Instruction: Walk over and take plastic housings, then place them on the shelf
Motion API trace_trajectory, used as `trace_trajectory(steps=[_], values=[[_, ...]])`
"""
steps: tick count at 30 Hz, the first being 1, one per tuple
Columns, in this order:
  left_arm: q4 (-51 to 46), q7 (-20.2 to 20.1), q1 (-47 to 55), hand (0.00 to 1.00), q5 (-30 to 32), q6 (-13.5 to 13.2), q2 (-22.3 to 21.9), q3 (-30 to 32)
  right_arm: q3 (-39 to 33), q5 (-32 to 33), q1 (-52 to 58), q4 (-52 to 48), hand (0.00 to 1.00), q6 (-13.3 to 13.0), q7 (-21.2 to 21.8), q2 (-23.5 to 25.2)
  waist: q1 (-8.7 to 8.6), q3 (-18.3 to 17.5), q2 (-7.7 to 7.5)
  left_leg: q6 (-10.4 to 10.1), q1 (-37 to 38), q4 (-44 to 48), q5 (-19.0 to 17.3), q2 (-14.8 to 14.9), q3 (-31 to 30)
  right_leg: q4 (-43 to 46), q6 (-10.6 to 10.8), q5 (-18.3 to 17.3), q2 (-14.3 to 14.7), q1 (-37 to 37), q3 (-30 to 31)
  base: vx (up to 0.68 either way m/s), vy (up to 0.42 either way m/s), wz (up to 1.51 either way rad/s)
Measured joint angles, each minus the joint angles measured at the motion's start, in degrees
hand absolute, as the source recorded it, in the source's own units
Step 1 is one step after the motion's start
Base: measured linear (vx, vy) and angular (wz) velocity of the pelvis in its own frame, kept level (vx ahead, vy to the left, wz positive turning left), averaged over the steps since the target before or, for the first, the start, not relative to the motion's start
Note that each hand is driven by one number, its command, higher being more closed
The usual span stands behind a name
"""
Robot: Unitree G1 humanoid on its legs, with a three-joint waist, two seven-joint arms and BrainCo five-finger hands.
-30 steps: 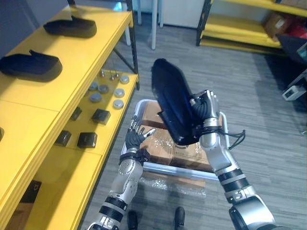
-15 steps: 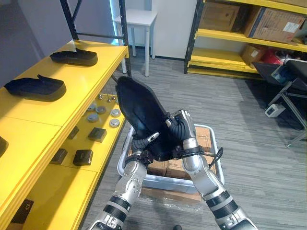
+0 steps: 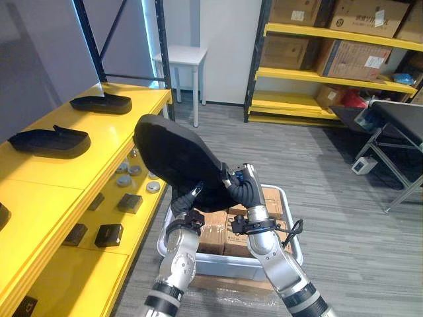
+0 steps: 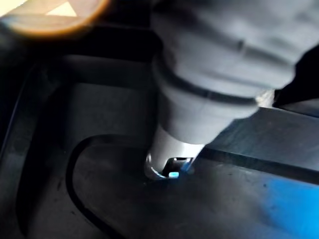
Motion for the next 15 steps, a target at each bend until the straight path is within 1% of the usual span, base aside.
trace_trajectory(steps=[1,2,3,4,5,6,7,8,9,11,12,13,14,15], values=[[-1.26,0.28,1.21,1.0,0.93,-0.01,-0.18,0.35,0.27,0.21,0.55,0.0,0.0,-0.51,0.08,0.35,0.05,-0.11,0.18,-0.03,0.15,0.0,-0.02,0.03,-0.36,0.0,0.0,-0.21,0.01,0.4,-0.43,0.01,0.006,0.43],[-3.65,0.63,3.52,1.0,3.09,0.0,-0.35,1.09,0.99,1.39,1.92,-0.08,0.0,-1.56,0.32,0.89,0.14,-0.26,0.5,-0.16,0.1,0.11,-0.09,0.0,-1.97,0.03,-0.01,-0.71,-0.09,1.45,-2.1,0.01,0.008,0.5],[-4.75,0.66,4.5,1.0,3.95,0.01,-0.39,1.68,1.44,1.82,2.6,-0.07,0.0,-2.15,0.54,0.98,0.31,-0.23,0.64,-0.41,0.02,0.29,-0.25,-0.03,-2.98,0.02,0.01,-0.98,-0.17,2.01,-3.19,0.0,0.011,0.86],[-6.57,0.9,5.93,1.0,5.6,0.02,-0.53,3.05,2.2,3.06,4.32,0.02,0.0,-3.04,1.41,1.26,0.75,-0.2,0.82,-0.7,-1.07,1.68,-0.5,-0.15,-5.34,0.26,0.13,-1.55,-0.46,3.16,-5.7,-0.02,0.01,1.04],[-7.68,1.21,6.12,1.0,7.23,0.03,-0.71,4.77,2.6,4.06,5.88,0.38,0.0,-3.41,2.24,1.4,1.11,-0.15,0.89,-0.89,-2.94,3.71,-0.86,-0.37,-7.05,0.28,0.19,-2.08,-0.9,3.83,-8.38,-0.06,0.011,1.67],[-10.14,1.55,6.12,1.0,9.84,-0.04,-0.74,7.37,3.45,5.54,7.82,1.34,0.0,-3.42,3.32,1.14,1.64,0.15,1.54,0.09,-6.41,7.83,-2.51,1.17,-2.6,0.29,0.66,-3.27,-1.44,4.68,-12.96,-0.05,0.004,1.53],[-11.15,1.68,6.2,1.0,10.73,-0.19,-0.72,8.22,3.78,6.14,8.12,1.86,0.0,-3.44,3.59,0.92,1.92,0.45,2.01,0.26,-7.32,9.25,-2.74,2.48,1.05,0.29,1.05,-3.6,-1.62,5.13,-14.55,-0.02,0.013,1.49],[-12.48,1.76,6.65,1.0,12.18,-0.35,-0.64,9.22,3.91,6.66,8.15,2.7,0.0,-3.43,3.87,0.45,2.36,0.92,2.73,0.69,-7.96,10.97,-3.0,4.4,6.89,0.26,1.47,-3.98,-2.06,5.78,-16.58,0.05,0.07,1.18],[-15.06,1.78,9.08,1.0,15.62,-0.62,-0.02,10.04,3.3,7.52,8.1,2.96,0.0,-3.43,3.96,-0.33,3.93,1.26,3.78,1.06,-8.06,12.95,-3.24,7.09,16.77,0.05,2.17,-4.45,-2.98,6.3,-19.16,0.06,0.098,1.04],[-18.86,1.83,13.59,1.0,20.54,-0.5,0.62,11.28,2.17,7.57,8.07,2.68,0.0,-3.44,3.95,-0.17,4.56,1.11,4.06,1.28,-8.07,13.69,-3.41,7.95,22.82,0.03,2.85,-4.9,-4.31,6.64,-20.81,0.12,0.14,0.75],[-21.77,2.09,17.7,1.0,27.19,0.69,1.1,12.86,0.1,7.84,8.6,1.94,0.0,-3.44,3.94,0.05,5.49,1.02,3.86,1.4,-8.08,13.1,-3.48,6.41,23.15,0.05,3.67,-5.43,-5.85,7.49,-22.5,0.14,0.132,0.55],[-22.09,2.33,18.42,1.0,28.69,1.02,1.25,13.05,-0.36,7.91,8.85,1.8,0.0,-3.45,4.0,0.14,5.59,0.94,3.73,1.55,-8.06,12.97,-3.57,5.95,22.89,0.19,3.82,-5.54,-6.17,7.77,-22.86,0.22,0.165,0.7],[-23.11,3.67,20.59,1.0,35.7,2.55,2.06,13.69,-2.95,8.79,10.43,0.67,0.0,-3.69,4.09,0.79,5.79,0.75,3.43,2.36,-7.96,12.93,-4.13,3.8,21.35,1.25,4.77,-6.22,-8.04,9.26,-25.17,0.22,0.138,0.84],[-23.67,4.3,21.73,1.0,40.89,3.71,2.45,13.69,-5.62,9.03,12.13,-0.22,0.0,-4.44,4.01,1.17,6.05,0.78,3.46,3.43,-7.86,13.24,-5.56,2.17,19.21,6.81,6.45,-7.58,-11.34,9.32,-27.24,0.32,0.211,0.98]])
